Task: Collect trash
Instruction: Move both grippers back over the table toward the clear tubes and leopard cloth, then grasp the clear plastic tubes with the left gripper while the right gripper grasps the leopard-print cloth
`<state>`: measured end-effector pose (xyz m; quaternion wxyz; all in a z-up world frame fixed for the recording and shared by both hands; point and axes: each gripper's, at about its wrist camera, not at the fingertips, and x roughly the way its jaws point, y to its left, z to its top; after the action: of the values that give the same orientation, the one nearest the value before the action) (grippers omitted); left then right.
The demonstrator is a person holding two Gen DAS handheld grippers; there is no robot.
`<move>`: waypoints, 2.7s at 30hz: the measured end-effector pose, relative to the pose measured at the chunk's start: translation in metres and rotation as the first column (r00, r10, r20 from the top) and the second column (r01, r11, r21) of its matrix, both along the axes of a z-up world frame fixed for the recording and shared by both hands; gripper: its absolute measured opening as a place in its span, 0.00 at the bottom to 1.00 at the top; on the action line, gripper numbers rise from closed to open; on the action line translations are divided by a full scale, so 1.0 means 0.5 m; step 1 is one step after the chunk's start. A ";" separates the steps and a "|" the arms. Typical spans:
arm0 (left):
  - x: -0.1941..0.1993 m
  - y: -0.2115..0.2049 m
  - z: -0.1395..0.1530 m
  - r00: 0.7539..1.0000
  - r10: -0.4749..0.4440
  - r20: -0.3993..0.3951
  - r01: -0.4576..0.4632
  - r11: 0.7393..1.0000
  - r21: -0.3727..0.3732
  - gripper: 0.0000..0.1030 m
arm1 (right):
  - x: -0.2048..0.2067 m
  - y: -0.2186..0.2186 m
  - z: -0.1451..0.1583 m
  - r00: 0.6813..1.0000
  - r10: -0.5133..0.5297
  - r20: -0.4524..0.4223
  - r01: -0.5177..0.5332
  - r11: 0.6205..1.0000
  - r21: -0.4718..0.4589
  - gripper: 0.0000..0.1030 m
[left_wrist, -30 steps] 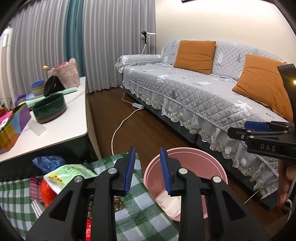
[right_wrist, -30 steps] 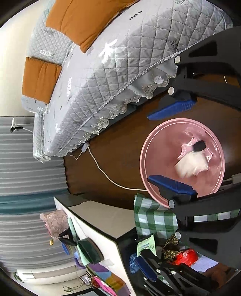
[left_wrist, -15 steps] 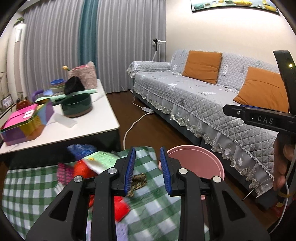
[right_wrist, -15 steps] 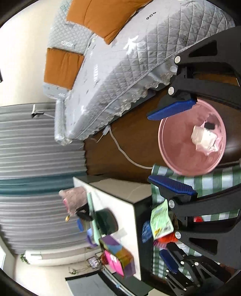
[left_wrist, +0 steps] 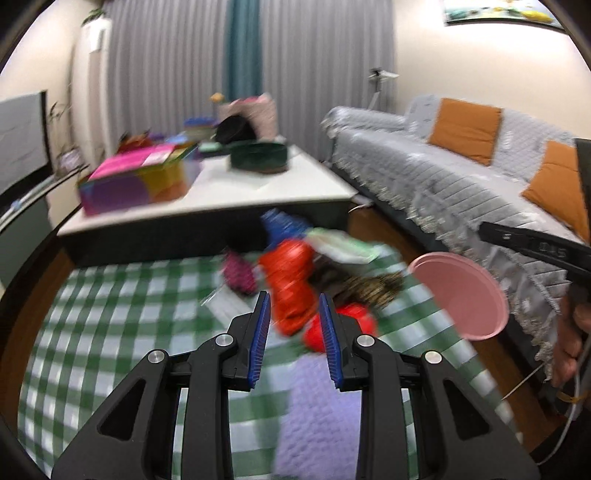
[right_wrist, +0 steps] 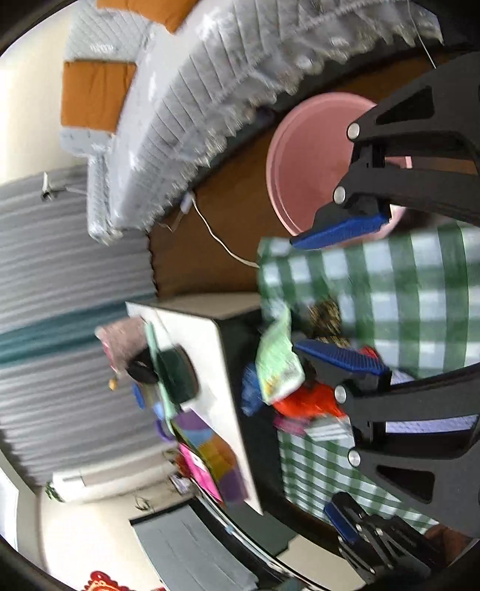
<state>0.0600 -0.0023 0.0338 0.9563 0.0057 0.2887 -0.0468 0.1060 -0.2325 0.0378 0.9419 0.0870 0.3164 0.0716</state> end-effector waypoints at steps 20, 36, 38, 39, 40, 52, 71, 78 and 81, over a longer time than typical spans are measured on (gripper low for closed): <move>0.101 0.068 -0.143 0.988 0.111 -0.108 -0.119 0.990 -0.076 0.27 | 0.099 0.116 -0.144 0.991 0.107 -0.082 -0.104 0.994 0.040 0.42; 0.201 0.059 -0.179 0.967 0.152 -0.205 -0.165 0.985 -0.046 0.41 | 0.176 0.150 -0.217 0.974 0.147 -0.170 -0.130 0.986 0.106 0.41; 0.209 0.059 -0.182 0.963 0.154 -0.221 -0.166 0.985 -0.041 0.41 | 0.179 0.155 -0.221 0.972 0.156 -0.176 -0.138 0.984 0.108 0.35; 0.212 0.058 -0.184 0.961 0.155 -0.230 -0.168 0.985 -0.036 0.41 | 0.180 0.157 -0.222 0.971 0.161 -0.179 -0.143 0.984 0.110 0.33; 0.216 0.057 -0.187 0.958 0.156 -0.242 -0.168 0.985 -0.032 0.41 | 0.181 0.158 -0.224 0.970 0.165 -0.182 -0.146 0.983 0.109 0.30; 0.220 0.056 -0.200 0.940 0.152 -0.304 -0.162 0.987 -0.007 0.22 | 0.167 0.189 -0.213 0.958 0.216 -0.188 -0.202 0.975 0.088 0.07; 0.118 0.069 -0.121 0.968 0.132 -0.214 -0.132 0.991 0.015 0.10 | 0.055 0.214 -0.099 0.955 0.277 -0.107 -0.281 0.960 -0.018 0.06; 0.069 0.074 -0.083 0.978 0.120 -0.173 -0.118 0.993 0.023 0.10 | 0.017 0.200 -0.057 0.959 0.273 -0.072 -0.276 0.961 -0.033 0.06; 0.051 0.072 -0.068 0.981 0.112 -0.158 -0.109 0.994 0.025 0.10 | 0.004 0.195 -0.041 0.960 0.275 -0.057 -0.277 0.960 -0.037 0.06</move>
<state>0.0855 0.0338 -0.0003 0.9313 -0.0064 0.3642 0.0083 0.1079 -0.1349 0.0173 0.9161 0.0229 0.3509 0.1928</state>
